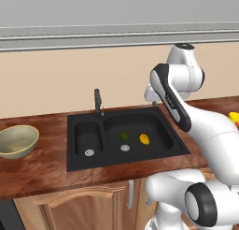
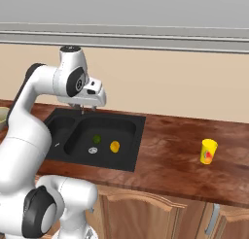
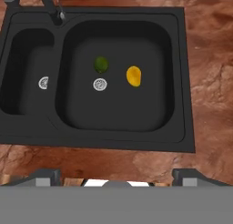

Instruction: Remove the lime and mango from the sink. Then move the bowl and cup from the counter to the sink for washing.

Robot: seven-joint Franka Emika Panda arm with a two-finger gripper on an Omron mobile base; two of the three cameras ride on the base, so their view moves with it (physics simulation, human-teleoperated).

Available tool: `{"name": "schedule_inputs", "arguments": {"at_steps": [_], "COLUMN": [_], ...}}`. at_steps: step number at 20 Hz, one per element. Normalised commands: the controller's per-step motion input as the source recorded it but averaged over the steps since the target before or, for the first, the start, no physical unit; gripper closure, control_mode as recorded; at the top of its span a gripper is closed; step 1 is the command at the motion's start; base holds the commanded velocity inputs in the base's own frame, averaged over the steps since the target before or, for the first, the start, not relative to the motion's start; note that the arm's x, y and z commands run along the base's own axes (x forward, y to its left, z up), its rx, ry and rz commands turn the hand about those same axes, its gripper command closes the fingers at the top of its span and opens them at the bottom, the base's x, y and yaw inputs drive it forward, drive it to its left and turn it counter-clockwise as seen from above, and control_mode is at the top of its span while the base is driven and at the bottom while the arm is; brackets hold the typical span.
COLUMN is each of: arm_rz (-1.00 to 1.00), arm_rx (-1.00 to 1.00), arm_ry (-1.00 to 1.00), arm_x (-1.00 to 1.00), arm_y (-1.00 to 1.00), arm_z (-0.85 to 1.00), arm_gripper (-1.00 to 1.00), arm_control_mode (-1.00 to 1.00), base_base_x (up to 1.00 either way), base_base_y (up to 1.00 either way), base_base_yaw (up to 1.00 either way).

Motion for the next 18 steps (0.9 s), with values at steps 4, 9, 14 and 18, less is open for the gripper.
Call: {"name": "schedule_inputs", "arguments": {"at_steps": [4,9,14,18], "arm_rz": [0.00,0.00,0.00,0.00], "arm_rx": [0.01,0.01,0.00,0.00], "arm_ry": [0.00,0.02,0.06,0.01], "arm_x": [0.00,0.00,0.00,0.00], "arm_y": [-0.02,-0.04,-0.05,-0.04], "arm_z": [-0.10,-0.11,-0.10,-0.12], "arm_gripper": [-1.00,-1.00,-1.00,-1.00], "arm_control_mode": [-1.00,-1.00,-1.00,-1.00], "base_base_x": [0.00,0.00,0.00,0.00], "base_base_y": [0.00,0.00,0.00,0.00], "base_base_yaw": [0.00,0.00,0.00,0.00]}}
